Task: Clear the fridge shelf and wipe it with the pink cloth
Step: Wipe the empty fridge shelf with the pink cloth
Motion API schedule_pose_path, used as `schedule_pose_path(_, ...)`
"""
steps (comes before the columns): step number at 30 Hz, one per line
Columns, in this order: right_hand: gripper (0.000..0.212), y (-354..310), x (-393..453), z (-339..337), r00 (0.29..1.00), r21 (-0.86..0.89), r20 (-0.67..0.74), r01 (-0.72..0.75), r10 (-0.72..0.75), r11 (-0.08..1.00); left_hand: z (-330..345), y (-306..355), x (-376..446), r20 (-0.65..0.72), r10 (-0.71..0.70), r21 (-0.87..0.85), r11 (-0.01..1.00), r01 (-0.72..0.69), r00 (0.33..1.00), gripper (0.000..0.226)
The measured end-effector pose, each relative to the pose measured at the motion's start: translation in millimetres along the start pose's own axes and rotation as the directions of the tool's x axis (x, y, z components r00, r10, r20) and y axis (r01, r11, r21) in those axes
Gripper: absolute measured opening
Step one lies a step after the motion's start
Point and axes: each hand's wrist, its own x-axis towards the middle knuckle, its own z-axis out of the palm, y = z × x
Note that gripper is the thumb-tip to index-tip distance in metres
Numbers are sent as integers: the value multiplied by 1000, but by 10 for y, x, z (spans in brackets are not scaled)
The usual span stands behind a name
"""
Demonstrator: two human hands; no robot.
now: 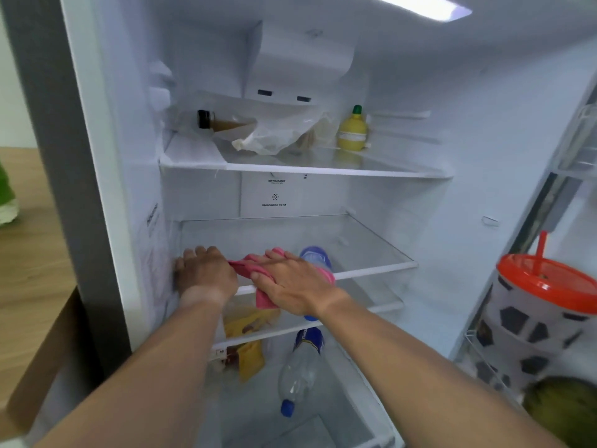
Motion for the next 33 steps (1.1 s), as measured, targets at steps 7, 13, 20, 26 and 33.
schedule_pose_path(7, 47, -117, -253, 44, 986, -5, -143, 80, -80, 997, -22, -31, -166, -16, 38, -89, 995, -39, 999, 31)
schedule_pose_path(13, 39, -261, -393, 45, 974, 15, -213, 78, -73, 997, -57, -73, -403, -21, 87, -39, 995, -88, 996, 34)
schedule_pose_path(20, 47, -492, -541, 73, 968, -62, -246, 38, -52, 997, -95, -134, -737, -12, 145, -15, 989, -146, 989, 46)
schedule_pose_path(26, 48, -729, -853, 98, 984, 51, -175, -3, 12, 999, -189, -159, -1045, 89, 204, 19, 978, -207, 975, 63)
schedule_pose_path(33, 56, -1038, -1411, 360, 995, 160, -61, -70, 80, 985, -322, -243, -1570, 202, 243, 29, 967, -254, 949, 66)
